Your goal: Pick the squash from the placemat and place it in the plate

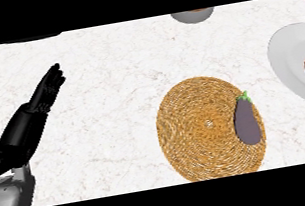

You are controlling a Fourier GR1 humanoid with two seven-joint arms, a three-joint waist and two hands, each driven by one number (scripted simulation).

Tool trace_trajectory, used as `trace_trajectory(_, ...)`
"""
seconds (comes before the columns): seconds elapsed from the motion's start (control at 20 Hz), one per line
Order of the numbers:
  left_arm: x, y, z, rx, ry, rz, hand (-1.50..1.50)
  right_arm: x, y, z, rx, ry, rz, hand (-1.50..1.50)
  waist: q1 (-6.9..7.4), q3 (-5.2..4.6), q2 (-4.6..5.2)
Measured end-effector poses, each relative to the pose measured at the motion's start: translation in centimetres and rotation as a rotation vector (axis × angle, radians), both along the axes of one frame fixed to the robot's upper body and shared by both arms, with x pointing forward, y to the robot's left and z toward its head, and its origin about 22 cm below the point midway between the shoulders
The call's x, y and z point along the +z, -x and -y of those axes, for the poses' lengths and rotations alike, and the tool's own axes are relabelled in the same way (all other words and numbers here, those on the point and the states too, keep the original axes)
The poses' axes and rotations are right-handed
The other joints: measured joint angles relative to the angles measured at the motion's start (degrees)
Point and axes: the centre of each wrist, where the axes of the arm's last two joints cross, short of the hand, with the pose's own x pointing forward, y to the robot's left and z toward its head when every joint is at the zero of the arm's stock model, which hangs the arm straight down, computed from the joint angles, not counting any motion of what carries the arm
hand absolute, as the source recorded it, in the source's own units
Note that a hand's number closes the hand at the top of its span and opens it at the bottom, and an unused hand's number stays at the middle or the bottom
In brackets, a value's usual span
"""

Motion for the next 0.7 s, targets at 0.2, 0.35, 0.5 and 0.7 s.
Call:
trace_trajectory(0.2, 0.1, -0.2, 0.3, 0.014, 0.0, -0.001, 0.0, 0.9, -0.2, 0.5, 0.019, -0.145, -0.02, -1.5, -0.63, -0.02, -0.14)
trace_trajectory(0.35, 0.0, -0.1, 0.3, 0.017, -0.001, -0.004, 0.0, 0.8, 0.2, 0.9, 0.005, -0.25, -0.077, -1.5, -0.74, -0.01, -0.15)
trace_trajectory(0.5, -0.1, 0.0, 0.1, 0.016, -0.001, -0.005, 0.0, 1.2, 0.5, 1.4, -0.013, -0.355, -0.126, -1.5, -0.85, 0.0, -0.18)
trace_trajectory(0.7, -0.2, 0.1, 0.3, 0.014, 0.002, -0.005, 0.0, 2.8, 1.0, 2.8, -0.035, -0.447, -0.164, -1.5, -1.0, 0.09, -0.15)
